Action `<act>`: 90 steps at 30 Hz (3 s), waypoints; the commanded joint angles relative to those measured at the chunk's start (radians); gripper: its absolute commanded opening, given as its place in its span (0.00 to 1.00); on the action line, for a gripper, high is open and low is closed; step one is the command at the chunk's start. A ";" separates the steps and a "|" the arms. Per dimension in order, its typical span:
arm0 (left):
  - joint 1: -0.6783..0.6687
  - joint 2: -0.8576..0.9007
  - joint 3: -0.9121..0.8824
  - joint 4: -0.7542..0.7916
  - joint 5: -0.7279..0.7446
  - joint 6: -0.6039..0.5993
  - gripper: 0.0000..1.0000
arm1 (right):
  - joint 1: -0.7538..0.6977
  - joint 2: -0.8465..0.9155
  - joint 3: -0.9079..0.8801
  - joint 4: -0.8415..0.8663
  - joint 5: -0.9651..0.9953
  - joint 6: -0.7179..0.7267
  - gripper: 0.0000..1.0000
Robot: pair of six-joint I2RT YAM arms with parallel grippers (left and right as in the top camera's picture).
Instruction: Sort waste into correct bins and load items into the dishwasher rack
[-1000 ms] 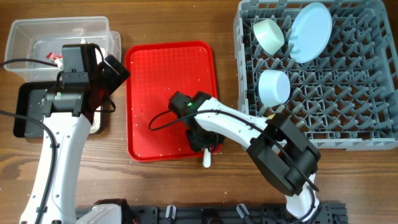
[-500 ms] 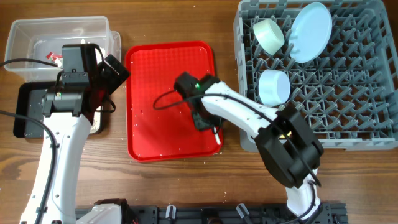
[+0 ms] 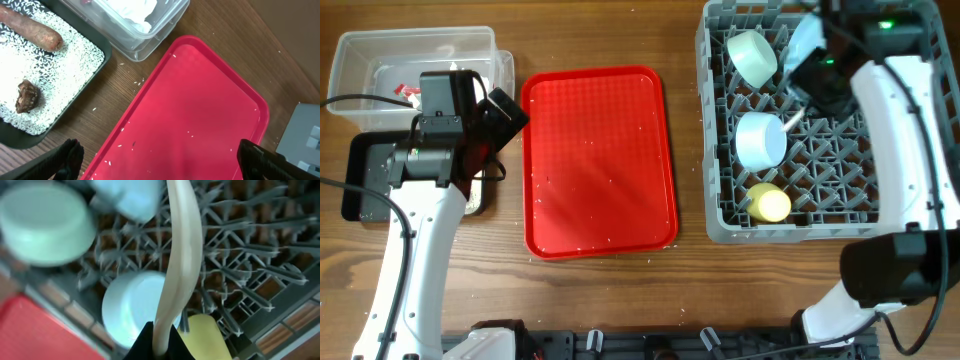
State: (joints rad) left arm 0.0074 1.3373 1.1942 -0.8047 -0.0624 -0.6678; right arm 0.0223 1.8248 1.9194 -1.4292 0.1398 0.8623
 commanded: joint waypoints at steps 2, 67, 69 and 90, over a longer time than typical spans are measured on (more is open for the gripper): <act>-0.005 0.001 0.005 0.003 -0.014 0.005 1.00 | -0.037 -0.009 -0.048 0.011 0.069 0.236 0.04; -0.005 0.001 0.005 0.003 -0.014 0.005 1.00 | 0.097 -1.820 -1.862 1.316 -0.089 -0.493 1.00; -0.005 0.001 0.005 0.003 -0.014 0.005 1.00 | 0.097 -1.820 -1.862 1.316 -0.089 -0.493 1.00; 0.025 -1.214 -1.120 0.815 0.126 0.430 1.00 | 0.097 -1.820 -1.862 1.316 -0.090 -0.493 1.00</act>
State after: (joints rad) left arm 0.0227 0.2123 0.1234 0.0257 0.0433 -0.3199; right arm 0.1135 0.0128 0.0608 -0.1169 0.0666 0.3870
